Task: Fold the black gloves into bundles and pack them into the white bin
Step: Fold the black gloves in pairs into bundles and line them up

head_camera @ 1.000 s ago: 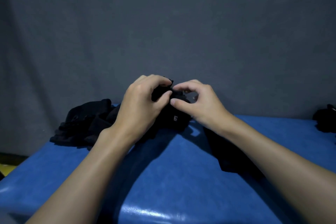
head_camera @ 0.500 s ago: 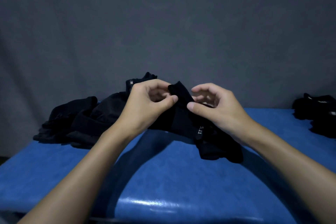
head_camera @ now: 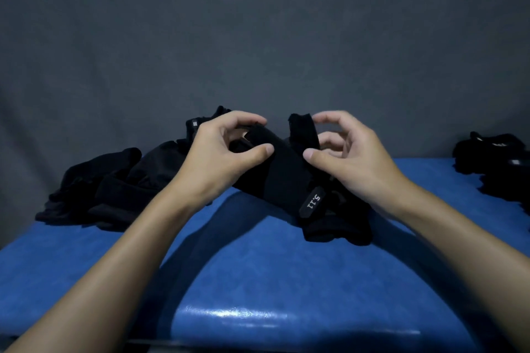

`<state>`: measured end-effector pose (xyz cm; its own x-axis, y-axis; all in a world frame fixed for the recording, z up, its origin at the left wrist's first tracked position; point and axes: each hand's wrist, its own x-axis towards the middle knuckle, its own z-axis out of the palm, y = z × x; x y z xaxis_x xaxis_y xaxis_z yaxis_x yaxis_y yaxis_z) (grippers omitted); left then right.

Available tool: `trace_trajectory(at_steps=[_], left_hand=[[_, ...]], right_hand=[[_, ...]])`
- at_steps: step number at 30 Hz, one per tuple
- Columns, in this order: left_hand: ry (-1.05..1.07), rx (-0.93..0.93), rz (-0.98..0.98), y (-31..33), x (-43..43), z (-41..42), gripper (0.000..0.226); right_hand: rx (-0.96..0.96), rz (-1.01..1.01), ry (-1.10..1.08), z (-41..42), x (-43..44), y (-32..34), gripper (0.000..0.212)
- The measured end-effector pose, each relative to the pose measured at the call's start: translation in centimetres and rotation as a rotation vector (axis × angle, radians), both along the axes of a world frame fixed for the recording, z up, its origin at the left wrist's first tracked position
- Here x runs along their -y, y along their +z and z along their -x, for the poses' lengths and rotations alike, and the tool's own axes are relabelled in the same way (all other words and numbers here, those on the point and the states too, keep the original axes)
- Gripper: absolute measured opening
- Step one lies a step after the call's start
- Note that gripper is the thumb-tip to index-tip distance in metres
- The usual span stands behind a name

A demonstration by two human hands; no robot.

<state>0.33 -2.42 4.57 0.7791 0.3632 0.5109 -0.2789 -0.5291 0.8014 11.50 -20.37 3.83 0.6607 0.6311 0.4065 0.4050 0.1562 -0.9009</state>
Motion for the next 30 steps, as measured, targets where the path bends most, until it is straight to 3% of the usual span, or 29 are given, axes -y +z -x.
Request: trace_trajectory(at_steps=[3, 5, 11, 14, 18, 23, 25, 28, 30], left_hand=[[-0.026, 0.023, -0.013, 0.2, 1.2, -0.6, 0.032], [-0.028, 0.03, 0.003, 0.1, 1.4, -1.0, 0.035], [-0.104, -0.182, 0.075, -1.3, 1.1, -1.6, 0.038], [-0.035, -0.094, 0.115, -1.3, 1.6, -2.5, 0.032], [-0.056, -0.053, 0.307, -1.0, 2.9, -4.0, 0.031], [-0.079, -0.059, 0.408, -1.6, 3.9, -5.6, 0.032], [-0.073, -0.102, 0.381, -2.5, 3.8, -6.0, 0.034], [-0.053, -0.191, 0.228, -4.1, 3.9, -6.1, 0.037], [-0.047, -0.194, 0.193, -4.8, 4.1, -6.2, 0.036]], right_hand=[[0.118, 0.046, 0.034, -0.1, 0.7, 0.3, 0.066], [0.155, 0.063, 0.044, -0.1, 1.2, 0.6, 0.07], [0.059, 0.007, -0.022, -0.9, 2.8, 0.4, 0.066], [0.013, 0.026, -0.05, -1.4, 3.6, 0.0, 0.06], [0.149, 0.139, -0.186, -1.6, 4.7, -0.3, 0.053], [-0.119, 0.111, -0.169, -2.2, 5.5, -0.5, 0.048], [-0.151, 0.223, -0.183, -2.4, 5.6, -0.9, 0.046], [0.066, 0.497, -0.245, -2.9, 5.8, -2.0, 0.037], [0.175, 0.554, -0.27, -3.1, 5.7, -2.3, 0.028]])
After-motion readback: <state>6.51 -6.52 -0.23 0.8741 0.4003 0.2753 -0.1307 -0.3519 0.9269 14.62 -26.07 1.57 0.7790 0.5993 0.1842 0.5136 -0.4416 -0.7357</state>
